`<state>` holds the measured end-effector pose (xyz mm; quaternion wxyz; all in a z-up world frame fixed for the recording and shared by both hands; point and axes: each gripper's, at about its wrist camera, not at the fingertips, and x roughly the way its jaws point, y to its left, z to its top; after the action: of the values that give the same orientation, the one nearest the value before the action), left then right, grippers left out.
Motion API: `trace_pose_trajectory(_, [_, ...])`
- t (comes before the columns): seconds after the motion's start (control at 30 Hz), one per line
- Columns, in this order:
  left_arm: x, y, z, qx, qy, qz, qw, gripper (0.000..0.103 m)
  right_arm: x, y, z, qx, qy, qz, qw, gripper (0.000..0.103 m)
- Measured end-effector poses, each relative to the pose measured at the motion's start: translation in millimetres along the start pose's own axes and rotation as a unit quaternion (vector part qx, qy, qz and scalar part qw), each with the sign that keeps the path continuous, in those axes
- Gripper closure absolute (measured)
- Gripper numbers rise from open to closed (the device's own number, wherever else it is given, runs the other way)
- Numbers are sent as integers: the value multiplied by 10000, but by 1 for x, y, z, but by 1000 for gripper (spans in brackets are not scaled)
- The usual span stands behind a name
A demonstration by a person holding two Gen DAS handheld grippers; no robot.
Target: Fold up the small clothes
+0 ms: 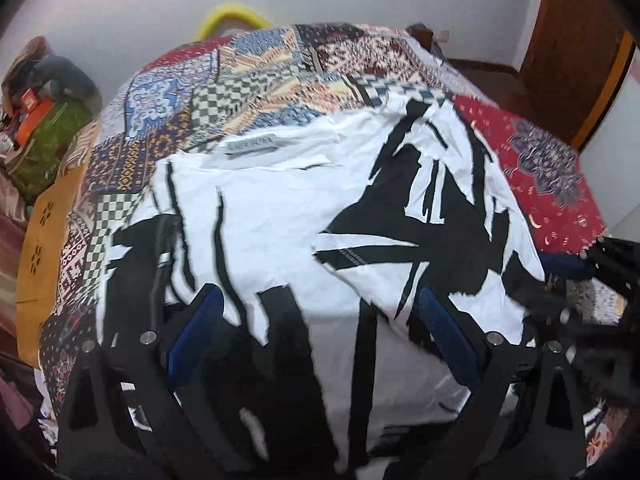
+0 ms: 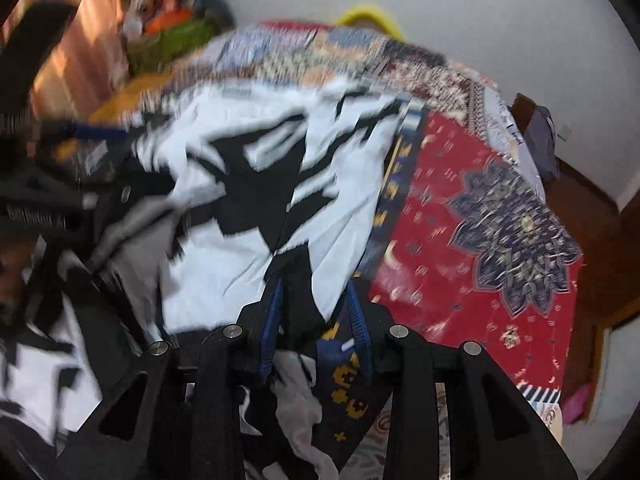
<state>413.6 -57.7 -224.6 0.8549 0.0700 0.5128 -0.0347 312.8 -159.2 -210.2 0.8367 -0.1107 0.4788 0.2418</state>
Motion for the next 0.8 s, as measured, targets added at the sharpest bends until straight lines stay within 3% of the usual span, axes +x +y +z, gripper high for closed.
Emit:
trace_pose_trajectory(0.2, [36, 1, 4, 264, 138, 810, 9963, 3, 1, 4, -16, -151, 122, 201, 9996, 73])
trace_pose_trajectory(0.37, [26, 22, 7, 17, 119, 754, 9971, 3, -13, -7, -12, -13, 4, 355, 9994, 73])
trace_pose_trajectory(0.6, [10, 19, 8, -85, 58, 26, 9999, 3, -14, -41, 38, 888, -733, 386, 9926, 73])
trace_pose_trajectory(0.8, [35, 8, 10, 109, 182, 379, 9991, 3, 24, -56, 68, 1414, -464, 523, 9875, 76])
